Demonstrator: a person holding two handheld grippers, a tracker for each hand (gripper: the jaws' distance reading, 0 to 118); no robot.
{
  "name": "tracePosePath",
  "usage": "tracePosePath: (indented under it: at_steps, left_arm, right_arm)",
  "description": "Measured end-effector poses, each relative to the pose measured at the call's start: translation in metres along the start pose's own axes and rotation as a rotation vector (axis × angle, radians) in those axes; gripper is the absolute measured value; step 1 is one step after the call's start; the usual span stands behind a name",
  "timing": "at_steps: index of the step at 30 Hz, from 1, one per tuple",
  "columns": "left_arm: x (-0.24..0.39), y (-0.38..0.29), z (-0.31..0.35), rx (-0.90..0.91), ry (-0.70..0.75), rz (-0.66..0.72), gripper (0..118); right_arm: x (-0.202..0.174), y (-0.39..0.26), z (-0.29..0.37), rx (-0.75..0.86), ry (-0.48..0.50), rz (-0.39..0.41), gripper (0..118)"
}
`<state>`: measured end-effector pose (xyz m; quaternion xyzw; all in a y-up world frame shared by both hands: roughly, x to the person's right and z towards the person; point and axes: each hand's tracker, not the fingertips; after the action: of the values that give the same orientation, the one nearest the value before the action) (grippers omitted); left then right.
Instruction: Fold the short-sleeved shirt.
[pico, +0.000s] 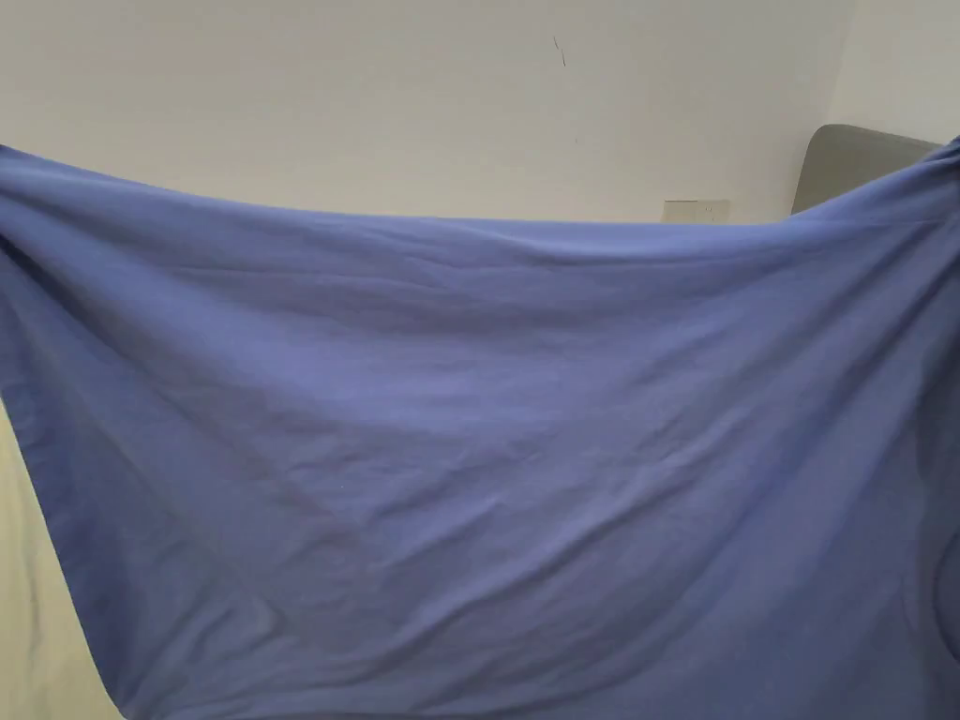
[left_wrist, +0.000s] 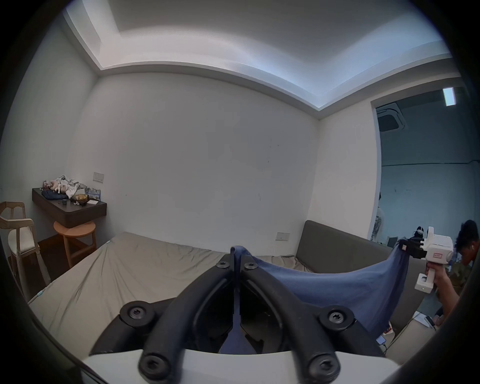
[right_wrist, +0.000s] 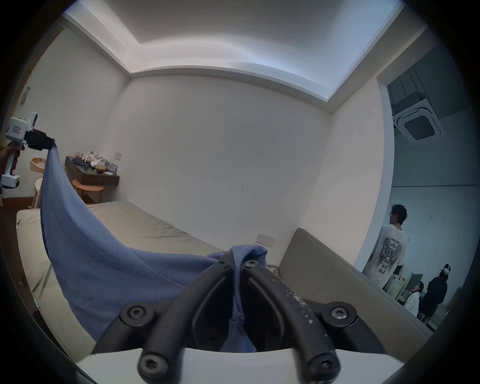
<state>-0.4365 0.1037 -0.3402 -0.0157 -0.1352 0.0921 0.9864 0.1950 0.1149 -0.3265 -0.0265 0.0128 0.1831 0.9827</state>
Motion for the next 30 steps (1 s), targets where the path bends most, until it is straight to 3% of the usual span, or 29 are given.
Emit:
tracePosePath:
  at_steps: [12, 22, 30]
  left_arm:
    - [-0.038, -0.023, -0.169, -0.144, 0.102, -0.009, 3]
    - [-0.064, -0.022, -0.310, -0.192, 0.180, -0.011, 3]
    - [-0.080, -0.007, -0.362, -0.178, 0.206, -0.011, 3]
  right_arm:
    - [-0.016, -0.013, -0.170, -0.190, -0.013, 0.124, 4]
    - [-0.025, -0.005, -0.337, -0.249, -0.091, 0.078, 4]
    - [-0.030, 0.029, -0.414, -0.185, -0.184, 0.123, 5]
